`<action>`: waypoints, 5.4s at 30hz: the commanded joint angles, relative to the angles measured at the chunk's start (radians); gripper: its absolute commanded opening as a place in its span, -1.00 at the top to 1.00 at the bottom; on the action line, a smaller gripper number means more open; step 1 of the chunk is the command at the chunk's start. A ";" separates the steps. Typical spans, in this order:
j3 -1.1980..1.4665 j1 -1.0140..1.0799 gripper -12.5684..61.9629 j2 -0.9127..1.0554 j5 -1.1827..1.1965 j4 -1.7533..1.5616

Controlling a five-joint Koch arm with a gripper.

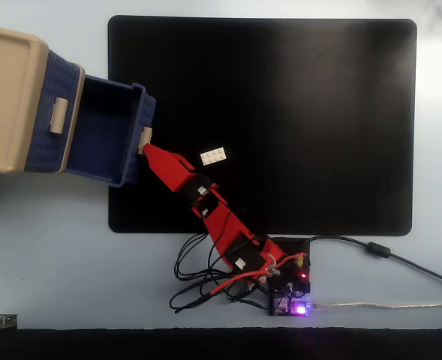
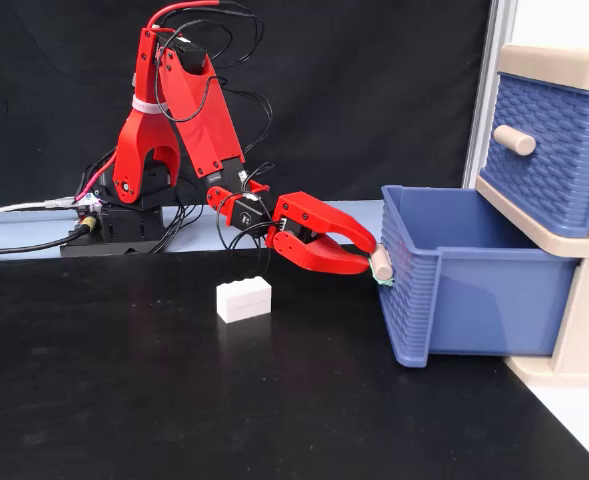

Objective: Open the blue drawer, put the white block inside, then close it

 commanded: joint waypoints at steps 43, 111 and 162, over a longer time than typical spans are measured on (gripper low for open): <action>-1.042 0.414 -0.20 0.005 0.044 2.349; -1.901 0.193 -0.24 -0.328 -0.683 2.717; -0.973 0.597 -0.25 0.364 -1.330 2.660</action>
